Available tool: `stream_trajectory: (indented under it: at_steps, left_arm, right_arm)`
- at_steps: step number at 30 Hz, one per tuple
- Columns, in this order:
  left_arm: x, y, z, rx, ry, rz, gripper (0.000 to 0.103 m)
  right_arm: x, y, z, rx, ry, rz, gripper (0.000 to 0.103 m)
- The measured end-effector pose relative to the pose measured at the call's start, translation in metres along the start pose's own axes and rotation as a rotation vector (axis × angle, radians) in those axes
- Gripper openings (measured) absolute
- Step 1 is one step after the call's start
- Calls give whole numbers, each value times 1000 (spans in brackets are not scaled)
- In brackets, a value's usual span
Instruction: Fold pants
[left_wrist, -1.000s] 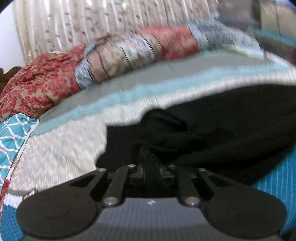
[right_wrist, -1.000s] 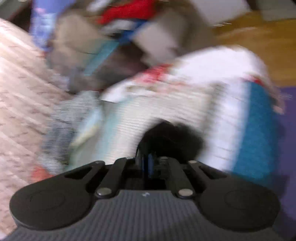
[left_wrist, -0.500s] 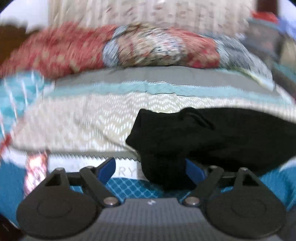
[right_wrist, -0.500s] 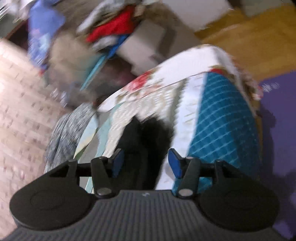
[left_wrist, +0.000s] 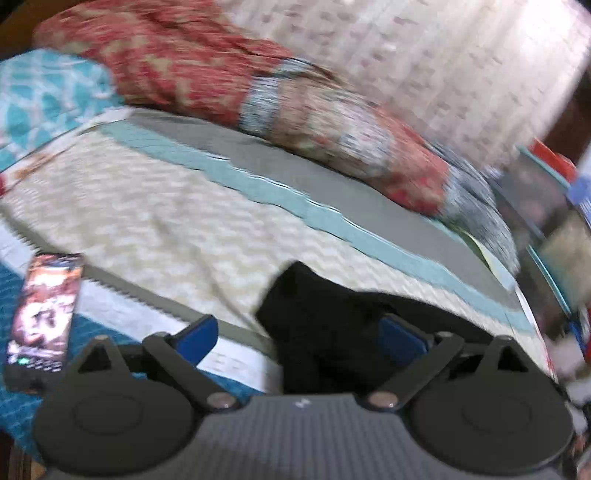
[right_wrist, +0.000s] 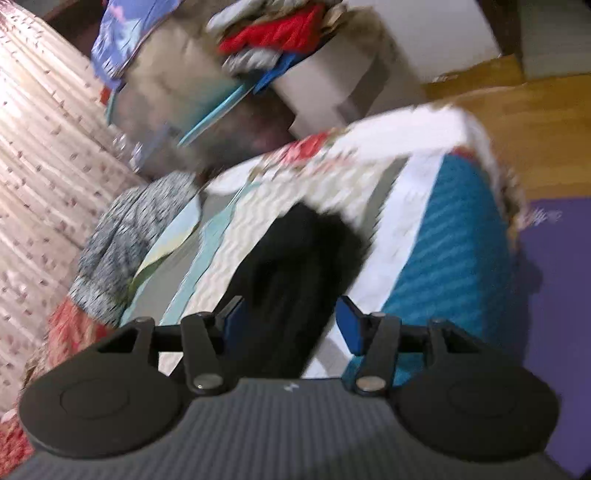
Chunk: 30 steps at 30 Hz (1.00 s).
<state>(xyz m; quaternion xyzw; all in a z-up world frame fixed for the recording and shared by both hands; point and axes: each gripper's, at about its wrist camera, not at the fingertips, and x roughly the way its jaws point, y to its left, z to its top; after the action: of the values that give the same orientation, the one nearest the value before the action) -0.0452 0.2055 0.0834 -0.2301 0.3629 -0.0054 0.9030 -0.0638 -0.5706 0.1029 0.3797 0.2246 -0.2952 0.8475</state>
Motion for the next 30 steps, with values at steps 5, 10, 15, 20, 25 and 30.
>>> stream_trajectory:
  at_steps: [5,10,15,20,25,30]
  left_arm:
    - [51,-6,13,-18,68,59,99]
    - [134,-39,0,15,234,121,83]
    - [156,-67,-19,61,274,222,44]
    - [140,-60,-17,-9,268,224,43]
    - [143,-66,-20,7,272,267,43]
    - [145,-70,-20,45,286,294,50]
  right_arm:
    - [24,-8,12,-6,-3,-15,79]
    - [74,5,24,-64,86,-34,79]
    - [78,37,56,-12,146,177,18]
    - [29,39,93,29,-23,505,17]
    - [65,-7,71,21,71,188,16]
    - [62,-71,41,259,105,113,16]
